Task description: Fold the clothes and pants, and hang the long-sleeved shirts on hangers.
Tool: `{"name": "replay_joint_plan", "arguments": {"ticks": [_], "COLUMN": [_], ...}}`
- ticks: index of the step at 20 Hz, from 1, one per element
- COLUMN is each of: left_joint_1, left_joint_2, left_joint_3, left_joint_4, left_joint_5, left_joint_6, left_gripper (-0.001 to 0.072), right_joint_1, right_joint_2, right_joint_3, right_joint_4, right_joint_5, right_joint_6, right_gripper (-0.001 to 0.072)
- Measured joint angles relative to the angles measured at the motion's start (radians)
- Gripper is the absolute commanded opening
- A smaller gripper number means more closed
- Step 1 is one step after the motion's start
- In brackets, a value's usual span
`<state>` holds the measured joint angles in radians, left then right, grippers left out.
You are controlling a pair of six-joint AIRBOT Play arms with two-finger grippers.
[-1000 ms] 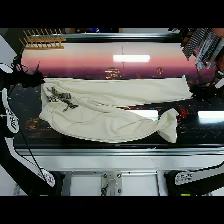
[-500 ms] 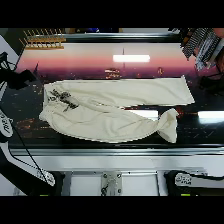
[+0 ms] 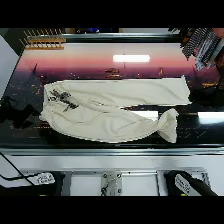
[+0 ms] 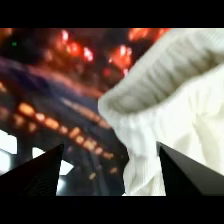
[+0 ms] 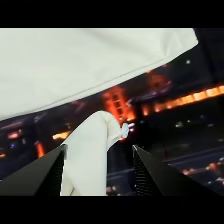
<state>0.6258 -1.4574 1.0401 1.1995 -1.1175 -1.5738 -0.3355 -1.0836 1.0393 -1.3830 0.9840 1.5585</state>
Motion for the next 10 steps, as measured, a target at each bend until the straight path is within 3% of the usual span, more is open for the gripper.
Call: {"name": "replay_joint_plan", "arguments": {"ticks": [5,10], "left_joint_1": [0.045,-0.011], "left_joint_2": [0.108,0.129], "left_joint_3": [-0.223,-0.314], "left_joint_4": [-0.188,-0.325], "left_joint_5": [0.145,0.279], "left_joint_6": [0.074,0.159], "left_gripper": [0.0638,0.0637], "right_joint_1": [0.005,0.006], "right_joint_2": [0.028,0.034], "right_joint_3": [-0.056,-0.068], "right_joint_4": [0.048,0.071], "right_joint_5": [-0.003,-0.002], "right_joint_6": [-0.004,-0.004], "right_gripper": [0.0448,0.0448]}}
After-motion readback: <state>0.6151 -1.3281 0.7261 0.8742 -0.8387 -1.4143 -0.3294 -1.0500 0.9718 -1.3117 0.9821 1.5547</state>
